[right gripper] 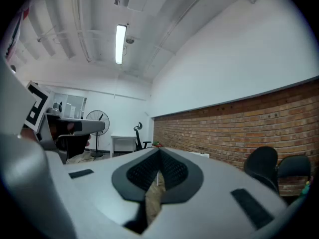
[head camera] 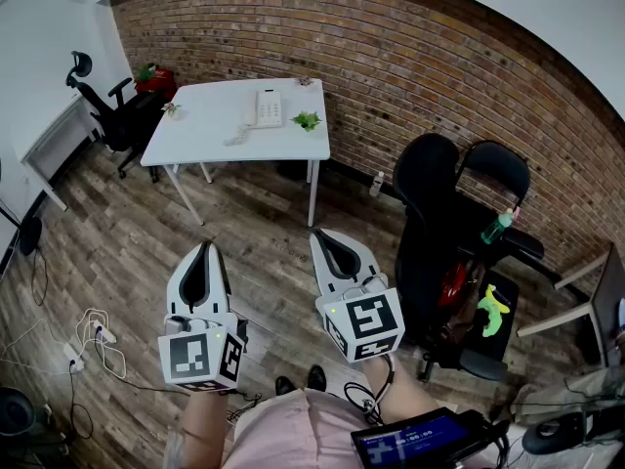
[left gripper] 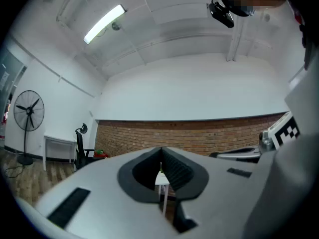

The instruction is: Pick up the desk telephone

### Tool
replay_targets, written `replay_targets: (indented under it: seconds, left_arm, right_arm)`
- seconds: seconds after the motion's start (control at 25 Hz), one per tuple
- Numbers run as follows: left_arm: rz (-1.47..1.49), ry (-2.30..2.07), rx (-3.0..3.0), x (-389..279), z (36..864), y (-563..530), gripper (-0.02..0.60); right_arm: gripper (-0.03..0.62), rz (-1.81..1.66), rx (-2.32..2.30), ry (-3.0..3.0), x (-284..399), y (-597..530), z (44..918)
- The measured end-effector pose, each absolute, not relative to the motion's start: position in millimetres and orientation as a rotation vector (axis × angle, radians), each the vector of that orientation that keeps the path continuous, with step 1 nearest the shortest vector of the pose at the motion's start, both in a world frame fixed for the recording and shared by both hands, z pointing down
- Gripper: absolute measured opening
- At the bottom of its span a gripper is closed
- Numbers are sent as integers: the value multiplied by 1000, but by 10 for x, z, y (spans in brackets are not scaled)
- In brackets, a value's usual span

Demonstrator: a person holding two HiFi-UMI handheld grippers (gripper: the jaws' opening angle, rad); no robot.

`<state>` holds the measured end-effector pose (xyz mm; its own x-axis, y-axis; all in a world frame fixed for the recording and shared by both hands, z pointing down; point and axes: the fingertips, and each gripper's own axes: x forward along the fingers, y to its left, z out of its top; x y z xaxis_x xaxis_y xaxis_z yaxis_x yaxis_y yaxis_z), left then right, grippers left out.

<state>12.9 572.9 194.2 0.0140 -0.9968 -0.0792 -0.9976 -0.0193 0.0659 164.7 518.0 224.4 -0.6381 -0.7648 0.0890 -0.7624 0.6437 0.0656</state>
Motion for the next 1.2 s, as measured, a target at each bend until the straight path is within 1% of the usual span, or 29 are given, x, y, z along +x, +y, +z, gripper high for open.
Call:
replay_targets:
  seconds: [0.32,0.48,0.52,0.56,0.6,0.64,0.92,1.2]
  left_arm:
    - [153,2201,-2225,179,1968,5703,12]
    - [162,2246,-2175,235,1988,5681,12]
    - [164,2252,-2163,259,1991,5670,35]
    - [165,2249,-2160,292,1990,5656,155]
    - [171,2242,-2161,328,1983,5642,261]
    - [181,2237,-2160,361,1969,5631,281]
    - [183,2255,-2132,496,2024,5526,281]
    - [161,2295,-2133,426,2202,5247,281]
  right_arm:
    - [-2,-44,1278,-2743,1692,5154,2261]
    - [2,-24,1318,-2768,1831,5088,2252]
    - [46,-16,1317,-2776,1858,5066,2254]
    - [205,-14,1308,-2778,1876,5042,2263]
    - [239,-17,1304,-2774,1897,5014,2271]
    - [239,-23,1305,-2770,1920,4984,2276]
    - [239,-29,1278,-2766,2038,4802,2371]
    - [238,-2,1262,-2742,2003,4519,2571]
